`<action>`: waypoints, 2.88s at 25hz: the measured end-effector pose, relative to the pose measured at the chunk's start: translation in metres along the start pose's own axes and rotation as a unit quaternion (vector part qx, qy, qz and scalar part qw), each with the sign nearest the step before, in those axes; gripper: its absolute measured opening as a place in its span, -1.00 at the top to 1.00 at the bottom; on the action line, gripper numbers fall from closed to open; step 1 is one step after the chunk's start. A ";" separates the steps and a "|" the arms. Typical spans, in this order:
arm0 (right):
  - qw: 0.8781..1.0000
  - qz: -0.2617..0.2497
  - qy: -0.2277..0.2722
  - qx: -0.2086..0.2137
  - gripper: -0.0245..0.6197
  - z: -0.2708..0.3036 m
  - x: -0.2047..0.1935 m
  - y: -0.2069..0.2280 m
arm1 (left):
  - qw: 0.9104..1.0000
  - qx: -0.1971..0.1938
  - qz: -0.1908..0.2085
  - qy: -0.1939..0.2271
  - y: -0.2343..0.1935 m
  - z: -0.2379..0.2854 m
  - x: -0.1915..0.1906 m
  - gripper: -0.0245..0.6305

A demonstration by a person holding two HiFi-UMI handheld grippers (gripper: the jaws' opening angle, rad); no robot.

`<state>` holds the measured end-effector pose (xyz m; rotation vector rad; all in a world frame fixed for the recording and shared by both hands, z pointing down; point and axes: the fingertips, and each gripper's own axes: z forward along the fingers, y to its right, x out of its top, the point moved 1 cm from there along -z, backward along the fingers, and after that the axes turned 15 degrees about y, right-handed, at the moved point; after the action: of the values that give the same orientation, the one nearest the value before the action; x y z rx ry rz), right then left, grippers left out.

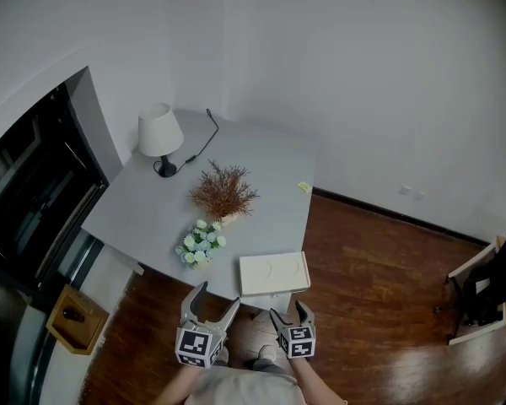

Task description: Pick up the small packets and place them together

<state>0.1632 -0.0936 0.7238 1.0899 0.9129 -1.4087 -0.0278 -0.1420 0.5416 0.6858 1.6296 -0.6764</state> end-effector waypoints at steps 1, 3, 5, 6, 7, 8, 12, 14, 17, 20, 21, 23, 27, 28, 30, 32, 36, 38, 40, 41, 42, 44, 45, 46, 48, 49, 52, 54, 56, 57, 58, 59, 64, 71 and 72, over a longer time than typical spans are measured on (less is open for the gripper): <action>1.000 0.012 -0.020 -0.002 -0.16 0.008 -0.015 0.002 | 1.000 0.002 -0.002 -0.003 -0.001 0.000 -0.001 -0.10; 0.998 0.040 -0.056 -0.012 -0.15 0.018 -0.041 0.007 | 1.000 0.010 -0.012 -0.004 -0.004 -0.003 -0.002 -0.10; 0.995 0.060 -0.084 -0.016 0.22 0.027 -0.058 0.010 | 1.000 0.019 -0.012 -0.003 -0.009 -0.006 0.000 -0.10; 0.994 0.062 -0.094 -0.017 0.23 0.032 -0.063 0.011 | 1.000 0.022 -0.009 -0.003 -0.011 -0.007 0.002 -0.10; 0.993 0.060 -0.102 -0.018 0.23 0.036 -0.068 0.012 | 1.000 0.024 -0.006 -0.002 -0.013 -0.007 0.003 -0.10; 0.992 0.055 -0.110 -0.018 0.23 0.040 -0.071 0.014 | 1.000 0.027 -0.005 -0.001 -0.013 -0.009 0.004 -0.10; 0.991 0.039 -0.128 -0.014 0.24 0.056 -0.081 0.018 | 0.999 0.034 -0.001 -0.002 -0.017 -0.015 0.004 -0.10; 0.991 0.037 -0.131 -0.009 0.24 0.063 -0.080 0.015 | 0.999 0.038 0.001 -0.003 -0.019 -0.018 0.005 -0.10; 0.990 0.034 -0.136 -0.006 0.24 0.071 -0.078 0.013 | 0.999 0.044 0.005 -0.003 -0.024 -0.020 0.006 -0.10; 0.988 0.044 -0.146 -0.022 0.40 0.075 -0.073 0.012 | 0.999 0.049 0.005 -0.001 -0.028 -0.020 0.006 -0.10; 0.987 0.046 -0.151 -0.033 0.40 0.075 -0.073 0.014 | 0.999 0.051 0.005 0.000 -0.029 -0.020 0.006 -0.10; 0.984 0.046 -0.164 -0.051 0.68 0.073 -0.075 0.018 | 0.999 0.054 0.003 0.002 -0.031 -0.020 0.007 -0.07; 0.983 0.048 -0.173 -0.044 0.70 0.066 -0.066 0.016 | 0.999 0.051 0.010 0.004 -0.032 -0.017 0.007 -0.07; 0.982 0.052 -0.177 -0.041 0.70 0.062 -0.069 0.016 | 0.999 0.049 0.012 0.003 -0.030 -0.016 0.006 -0.07; 0.981 0.058 -0.185 -0.032 0.70 0.050 -0.077 0.012 | 0.999 0.043 0.011 0.002 -0.027 -0.012 0.004 -0.07; 0.980 0.059 -0.188 -0.019 0.70 0.034 -0.081 0.006 | 0.999 0.037 0.006 0.000 -0.024 -0.007 0.001 -0.07; 0.975 0.079 -0.207 -0.001 0.70 0.006 -0.100 -0.004 | 1.000 0.025 -0.003 -0.004 -0.018 0.000 -0.006 -0.07; 0.972 0.084 -0.220 0.000 0.70 -0.006 -0.104 -0.006 | 1.000 0.019 -0.006 -0.005 -0.015 0.003 -0.007 -0.07; 0.970 0.092 -0.226 0.002 0.70 -0.014 -0.106 -0.009 | 1.000 0.014 -0.010 -0.007 -0.012 0.007 -0.008 -0.07; 0.969 0.098 -0.227 0.003 0.70 -0.017 -0.106 -0.010 | 1.000 0.011 -0.012 -0.008 -0.011 0.009 -0.010 -0.07; 0.968 0.106 -0.227 0.004 0.70 -0.020 -0.106 -0.011 | 1.000 0.009 -0.013 -0.008 -0.009 0.010 -0.011 -0.07; 0.965 0.123 -0.230 0.002 0.70 -0.025 -0.109 -0.013 | 1.000 0.005 -0.011 -0.007 -0.006 0.011 -0.012 -0.07; 0.964 0.129 -0.233 0.001 0.70 -0.027 -0.111 -0.014 | 1.000 0.003 -0.010 -0.007 -0.005 0.012 -0.012 -0.07; 0.963 0.130 -0.236 0.000 0.70 -0.028 -0.113 -0.015 | 1.000 0.002 -0.011 -0.007 -0.004 0.013 -0.012 -0.07; 0.962 0.124 -0.243 0.001 0.70 -0.031 -0.117 -0.015 | 1.000 0.002 -0.014 -0.007 -0.002 0.014 -0.012 -0.07; 0.962 0.122 -0.245 0.001 0.70 -0.032 -0.118 -0.015 | 1.000 0.002 -0.015 -0.007 -0.001 0.015 -0.012 -0.07; 0.961 0.122 -0.247 0.004 0.70 -0.034 -0.121 -0.015 | 1.000 0.003 -0.016 -0.008 -0.001 0.014 -0.015 -0.07; 0.962 0.116 -0.248 0.005 0.70 -0.033 -0.120 -0.015 | 1.000 0.005 -0.016 -0.009 -0.003 0.014 -0.015 -0.07; 0.962 0.103 -0.251 0.009 0.70 -0.034 -0.120 -0.014 | 1.000 0.007 -0.017 -0.011 -0.004 0.013 -0.016 -0.07; 0.963 0.098 -0.252 0.011 0.70 -0.034 -0.120 -0.014 | 1.000 0.007 -0.017 -0.011 -0.004 0.013 -0.016 -0.07; 0.963 0.095 -0.253 0.012 0.70 -0.035 -0.119 -0.013 | 1.000 0.008 -0.018 -0.011 -0.004 0.014 -0.015 -0.07; 0.963 0.095 -0.252 0.013 0.70 -0.035 -0.119 -0.013 | 1.000 0.008 -0.018 -0.011 -0.004 0.013 -0.015 -0.07; 0.961 0.104 -0.255 0.008 0.68 -0.036 -0.121 -0.011 | 1.000 0.008 -0.019 -0.011 -0.003 0.014 -0.018 -0.07; 0.964 0.149 -0.218 0.019 0.57 -0.044 -0.098 -0.007 | 1.000 0.002 -0.020 -0.009 0.002 0.017 -0.016 -0.07; 0.966 0.150 -0.209 0.015 0.57 -0.047 -0.092 -0.003 | 1.000 0.002 -0.021 -0.009 0.002 0.017 -0.017 -0.07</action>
<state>0.1657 -0.0220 0.7984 0.8630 0.4056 -1.3284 -0.0124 -0.1547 0.5556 0.6481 1.6294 -0.7143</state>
